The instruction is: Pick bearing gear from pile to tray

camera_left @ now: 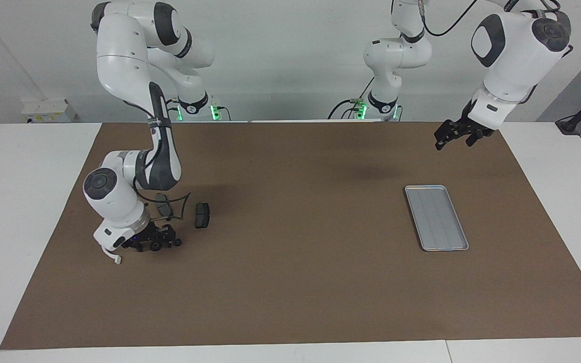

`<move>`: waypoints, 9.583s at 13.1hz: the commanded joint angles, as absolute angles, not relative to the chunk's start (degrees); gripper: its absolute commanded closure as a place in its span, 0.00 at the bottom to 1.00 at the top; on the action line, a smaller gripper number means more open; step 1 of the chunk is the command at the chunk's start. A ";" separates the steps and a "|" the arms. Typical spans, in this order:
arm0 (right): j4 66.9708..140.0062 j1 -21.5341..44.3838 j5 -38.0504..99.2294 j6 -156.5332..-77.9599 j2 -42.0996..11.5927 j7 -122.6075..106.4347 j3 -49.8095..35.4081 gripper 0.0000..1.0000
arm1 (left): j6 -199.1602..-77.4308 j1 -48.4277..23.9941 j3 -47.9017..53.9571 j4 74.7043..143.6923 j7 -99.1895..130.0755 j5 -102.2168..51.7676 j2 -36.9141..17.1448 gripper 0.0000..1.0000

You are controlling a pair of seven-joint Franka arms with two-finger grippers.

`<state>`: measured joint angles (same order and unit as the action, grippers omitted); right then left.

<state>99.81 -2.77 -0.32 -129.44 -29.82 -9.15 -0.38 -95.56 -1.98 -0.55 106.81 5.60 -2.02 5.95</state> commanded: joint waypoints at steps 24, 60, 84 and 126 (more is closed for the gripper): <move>85.87 32.50 -2.47 -104.06 -18.99 42.16 -1.67 1.00 | -87.98 -2.64 -0.62 96.15 6.07 -1.76 2.90 0.00; 109.60 33.49 -0.88 -135.97 -23.29 42.89 -2.37 1.00 | -107.14 -14.94 -0.62 114.61 27.60 -3.08 5.71 0.00; 100.54 2.47 1.05 -123.38 -20.83 -9.74 -2.29 0.34 | -120.75 -42.27 -1.14 91.14 61.70 -5.01 -28.12 0.00; 105.91 0.88 0.97 -133.50 -25.84 -13.18 -2.20 0.35 | -97.56 -24.37 -1.32 98.70 42.93 -2.81 -5.98 1.00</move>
